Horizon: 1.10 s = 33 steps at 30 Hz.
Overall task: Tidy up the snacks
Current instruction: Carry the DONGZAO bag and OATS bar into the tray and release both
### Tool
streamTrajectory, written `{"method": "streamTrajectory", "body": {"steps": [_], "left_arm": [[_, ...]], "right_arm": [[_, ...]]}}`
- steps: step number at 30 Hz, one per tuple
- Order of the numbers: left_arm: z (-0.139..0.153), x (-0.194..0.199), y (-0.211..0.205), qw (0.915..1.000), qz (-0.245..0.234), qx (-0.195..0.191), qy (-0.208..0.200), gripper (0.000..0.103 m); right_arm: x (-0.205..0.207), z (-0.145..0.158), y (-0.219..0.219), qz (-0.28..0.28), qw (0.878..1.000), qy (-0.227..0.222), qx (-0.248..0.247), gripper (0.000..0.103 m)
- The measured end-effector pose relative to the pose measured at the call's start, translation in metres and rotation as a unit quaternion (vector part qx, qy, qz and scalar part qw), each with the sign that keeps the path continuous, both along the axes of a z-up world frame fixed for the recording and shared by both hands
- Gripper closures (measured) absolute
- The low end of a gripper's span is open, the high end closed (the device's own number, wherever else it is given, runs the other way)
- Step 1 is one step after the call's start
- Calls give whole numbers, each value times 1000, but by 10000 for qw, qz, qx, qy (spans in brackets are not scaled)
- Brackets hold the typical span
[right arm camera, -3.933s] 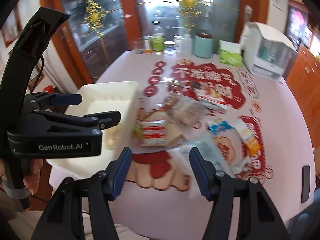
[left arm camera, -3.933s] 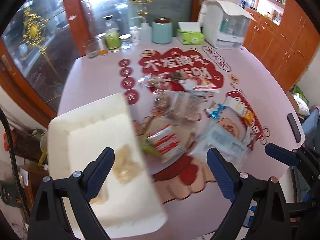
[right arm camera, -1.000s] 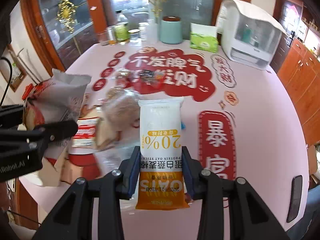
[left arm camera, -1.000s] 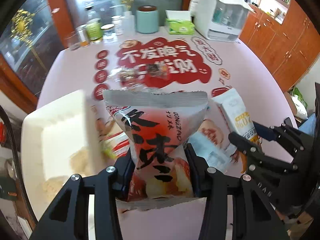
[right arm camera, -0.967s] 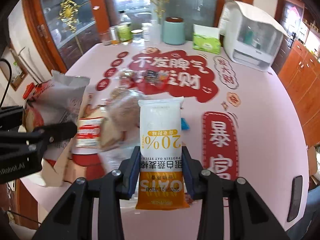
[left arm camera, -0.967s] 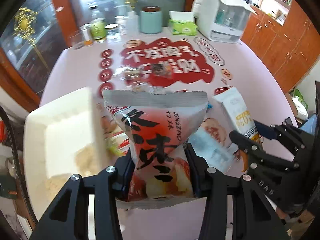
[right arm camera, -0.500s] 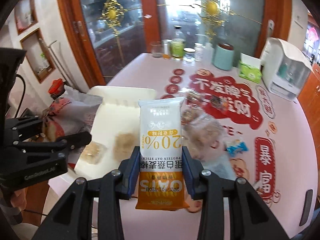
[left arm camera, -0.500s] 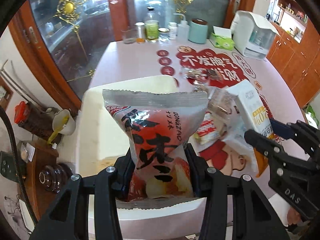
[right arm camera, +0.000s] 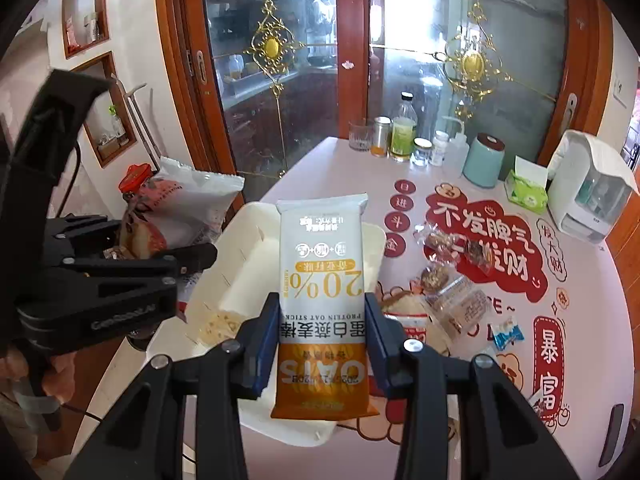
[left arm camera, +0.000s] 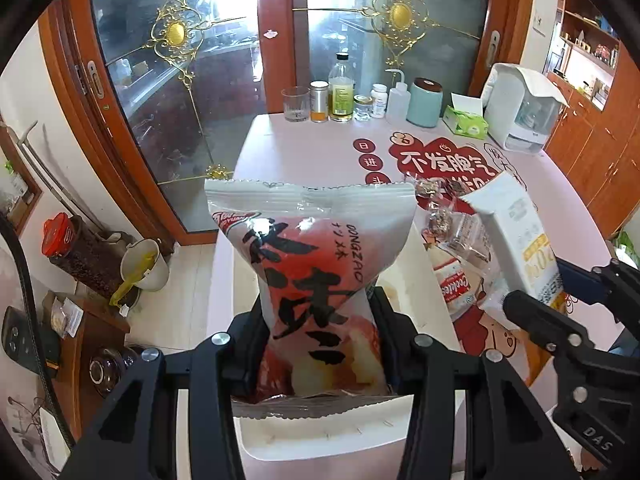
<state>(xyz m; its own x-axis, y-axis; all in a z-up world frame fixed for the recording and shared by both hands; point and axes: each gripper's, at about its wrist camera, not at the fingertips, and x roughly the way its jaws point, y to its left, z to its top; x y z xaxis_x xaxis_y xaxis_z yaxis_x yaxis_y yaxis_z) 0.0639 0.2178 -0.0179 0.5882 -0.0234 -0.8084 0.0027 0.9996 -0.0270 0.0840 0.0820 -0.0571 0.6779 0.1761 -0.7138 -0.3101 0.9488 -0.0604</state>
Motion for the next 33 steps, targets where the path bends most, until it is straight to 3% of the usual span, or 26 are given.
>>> {"method": "streamTrajectory", "body": {"steps": [6, 12, 19, 20, 22, 24, 26, 33], "left_arm": [[4, 11, 11, 10000, 42, 38, -76, 57], [3, 38, 10, 9994, 56, 277, -180, 57], [-18, 64, 11, 9993, -1, 337, 133, 55], [-23, 66, 10, 9991, -14, 381, 201, 53], [-31, 68, 9, 9985, -21, 454, 308, 23], [-40, 69, 8, 9977, 17, 578, 361, 10], [-48, 69, 7, 9968, 23, 676, 429, 10], [-64, 64, 19, 9963, 138, 510, 683, 10]], "right_arm": [[5, 9, 14, 55, 9999, -67, 75, 62], [20, 1, 28, 96, 9995, 205, 228, 62], [34, -20, 40, 95, 9983, 516, 240, 61], [36, -24, 41, 81, 9982, 544, 224, 61], [39, -31, 42, 72, 9978, 644, 158, 61], [41, -39, 43, 73, 9967, 798, 149, 58], [42, -45, 43, 53, 9954, 944, 171, 49], [42, -52, 40, 81, 9936, 1105, 235, 46]]}}
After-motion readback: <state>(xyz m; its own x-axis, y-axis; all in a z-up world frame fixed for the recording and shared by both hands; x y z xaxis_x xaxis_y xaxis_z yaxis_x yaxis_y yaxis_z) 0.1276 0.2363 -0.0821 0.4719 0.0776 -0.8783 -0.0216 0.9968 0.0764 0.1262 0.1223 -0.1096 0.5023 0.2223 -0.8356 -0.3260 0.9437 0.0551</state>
